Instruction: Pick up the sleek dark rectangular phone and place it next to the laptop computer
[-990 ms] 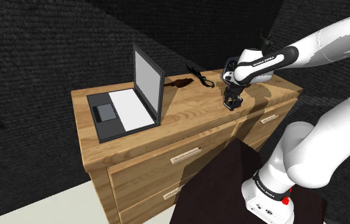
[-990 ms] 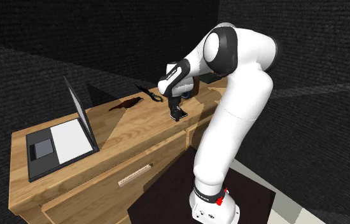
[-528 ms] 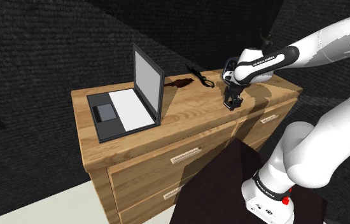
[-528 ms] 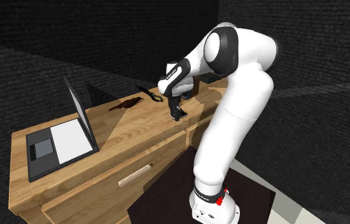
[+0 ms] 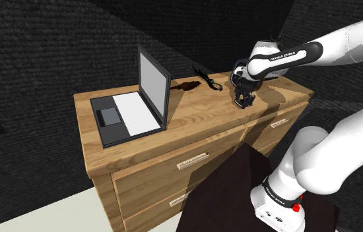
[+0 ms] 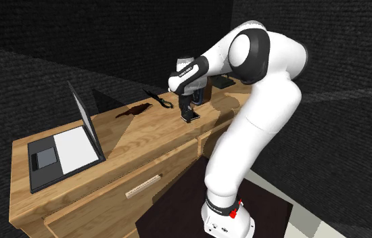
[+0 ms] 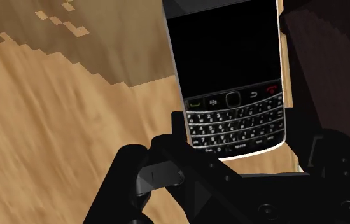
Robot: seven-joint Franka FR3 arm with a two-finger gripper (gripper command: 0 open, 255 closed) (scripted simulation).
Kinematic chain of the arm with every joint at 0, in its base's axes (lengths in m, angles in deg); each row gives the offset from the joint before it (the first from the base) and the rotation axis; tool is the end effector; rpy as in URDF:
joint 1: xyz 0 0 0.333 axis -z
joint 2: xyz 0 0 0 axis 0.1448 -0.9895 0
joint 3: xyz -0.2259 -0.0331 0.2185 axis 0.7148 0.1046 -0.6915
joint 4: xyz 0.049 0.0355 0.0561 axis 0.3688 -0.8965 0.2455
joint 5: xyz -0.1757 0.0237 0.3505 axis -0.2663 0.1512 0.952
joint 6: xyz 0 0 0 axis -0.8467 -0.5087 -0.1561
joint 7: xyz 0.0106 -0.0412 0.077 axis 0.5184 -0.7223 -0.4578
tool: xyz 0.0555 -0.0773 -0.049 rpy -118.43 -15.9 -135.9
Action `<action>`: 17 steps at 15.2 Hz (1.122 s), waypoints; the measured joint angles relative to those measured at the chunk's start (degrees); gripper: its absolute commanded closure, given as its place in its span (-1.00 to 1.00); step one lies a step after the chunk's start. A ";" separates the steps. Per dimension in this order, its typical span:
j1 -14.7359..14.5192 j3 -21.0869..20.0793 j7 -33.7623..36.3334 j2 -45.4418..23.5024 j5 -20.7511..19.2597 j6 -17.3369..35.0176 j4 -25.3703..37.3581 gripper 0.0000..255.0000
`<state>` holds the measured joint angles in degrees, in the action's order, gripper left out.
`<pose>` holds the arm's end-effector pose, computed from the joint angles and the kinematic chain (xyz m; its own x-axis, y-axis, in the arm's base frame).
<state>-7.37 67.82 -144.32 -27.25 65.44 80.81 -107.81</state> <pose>0.3759 -0.2466 0.3748 0.4523 0.8918 -0.0103 0.8919 -0.4521 0.0125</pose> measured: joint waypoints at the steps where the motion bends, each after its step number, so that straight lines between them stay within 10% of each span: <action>1: 0.14 -0.34 0.17 0.50 -0.16 -0.83 0.36 1.00; 17: 1.41 -5.40 1.51 6.62 -0.71 -14.63 8.39 1.00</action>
<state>-5.96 62.42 -142.81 -20.63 64.73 66.18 -99.43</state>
